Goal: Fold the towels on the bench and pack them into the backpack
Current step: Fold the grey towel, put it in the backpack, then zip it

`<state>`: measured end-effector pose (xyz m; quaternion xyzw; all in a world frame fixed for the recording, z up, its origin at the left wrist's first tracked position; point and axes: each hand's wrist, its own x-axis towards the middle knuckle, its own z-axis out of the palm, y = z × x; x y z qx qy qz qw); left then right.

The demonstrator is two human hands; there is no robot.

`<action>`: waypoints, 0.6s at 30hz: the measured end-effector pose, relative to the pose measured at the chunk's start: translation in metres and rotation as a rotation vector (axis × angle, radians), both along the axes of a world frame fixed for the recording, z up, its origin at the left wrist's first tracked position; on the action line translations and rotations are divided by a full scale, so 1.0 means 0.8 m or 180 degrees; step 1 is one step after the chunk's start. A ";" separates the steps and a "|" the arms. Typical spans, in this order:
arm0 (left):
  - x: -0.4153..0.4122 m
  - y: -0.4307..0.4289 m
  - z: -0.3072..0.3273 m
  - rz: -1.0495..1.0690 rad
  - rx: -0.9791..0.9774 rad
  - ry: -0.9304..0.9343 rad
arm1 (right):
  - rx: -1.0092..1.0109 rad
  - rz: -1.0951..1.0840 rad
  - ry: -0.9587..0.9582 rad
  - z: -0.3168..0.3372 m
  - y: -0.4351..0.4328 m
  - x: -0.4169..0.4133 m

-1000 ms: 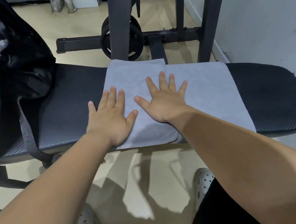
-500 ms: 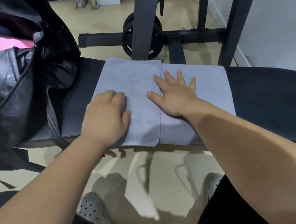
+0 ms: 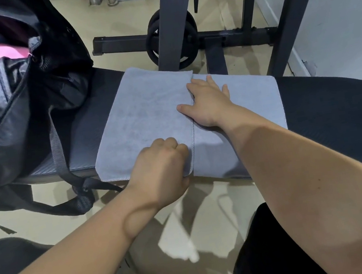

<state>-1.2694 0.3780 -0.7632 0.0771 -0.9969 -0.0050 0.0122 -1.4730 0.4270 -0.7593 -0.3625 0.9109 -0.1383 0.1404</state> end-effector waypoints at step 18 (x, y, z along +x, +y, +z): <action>-0.029 0.063 0.070 -0.0577 0.0878 0.1662 | -0.1625 0.0243 -0.0230 0.049 0.090 -0.048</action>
